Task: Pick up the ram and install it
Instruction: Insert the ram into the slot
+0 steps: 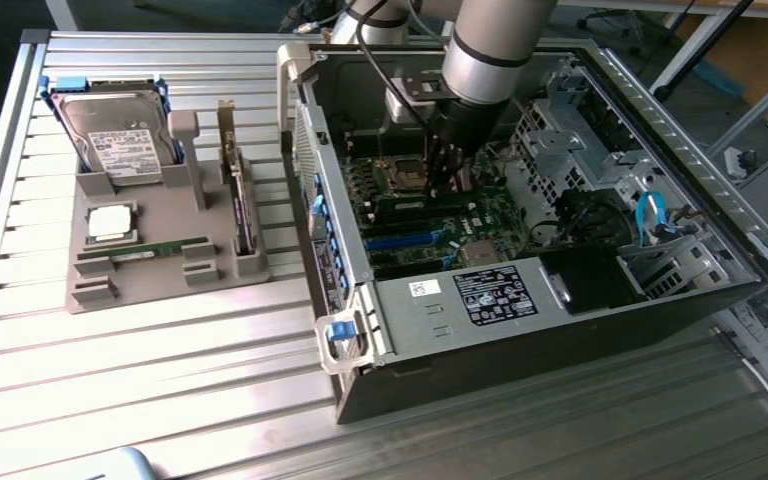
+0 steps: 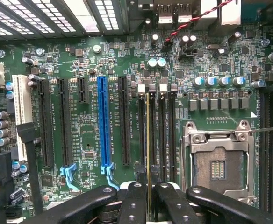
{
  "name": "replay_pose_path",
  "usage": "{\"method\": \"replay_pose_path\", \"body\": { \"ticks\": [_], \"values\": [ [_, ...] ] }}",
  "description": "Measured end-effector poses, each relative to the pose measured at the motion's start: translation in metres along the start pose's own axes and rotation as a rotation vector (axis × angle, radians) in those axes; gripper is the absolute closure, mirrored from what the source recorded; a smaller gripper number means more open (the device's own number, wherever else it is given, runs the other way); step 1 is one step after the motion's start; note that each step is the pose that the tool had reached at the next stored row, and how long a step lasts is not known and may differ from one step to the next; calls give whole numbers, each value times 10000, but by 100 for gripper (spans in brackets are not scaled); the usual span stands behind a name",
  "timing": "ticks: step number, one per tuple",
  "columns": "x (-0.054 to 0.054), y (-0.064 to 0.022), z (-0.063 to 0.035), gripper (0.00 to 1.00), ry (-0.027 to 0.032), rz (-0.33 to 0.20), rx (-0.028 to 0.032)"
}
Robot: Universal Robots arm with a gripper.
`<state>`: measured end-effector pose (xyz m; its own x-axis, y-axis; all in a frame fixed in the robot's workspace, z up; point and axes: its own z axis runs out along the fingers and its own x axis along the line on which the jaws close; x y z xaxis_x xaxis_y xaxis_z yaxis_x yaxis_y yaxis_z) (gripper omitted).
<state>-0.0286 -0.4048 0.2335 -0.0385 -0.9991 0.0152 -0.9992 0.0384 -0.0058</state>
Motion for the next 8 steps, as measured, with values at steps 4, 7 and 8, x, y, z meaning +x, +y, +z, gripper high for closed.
{"method": "replay_pose_path", "body": {
  "ticks": [4,7,8],
  "values": [
    [-5,0,17,87,2,-6,-1],
    [-6,1,28,87,4,-7,0],
    [-6,1,30,87,6,-8,0]
  ]
}}
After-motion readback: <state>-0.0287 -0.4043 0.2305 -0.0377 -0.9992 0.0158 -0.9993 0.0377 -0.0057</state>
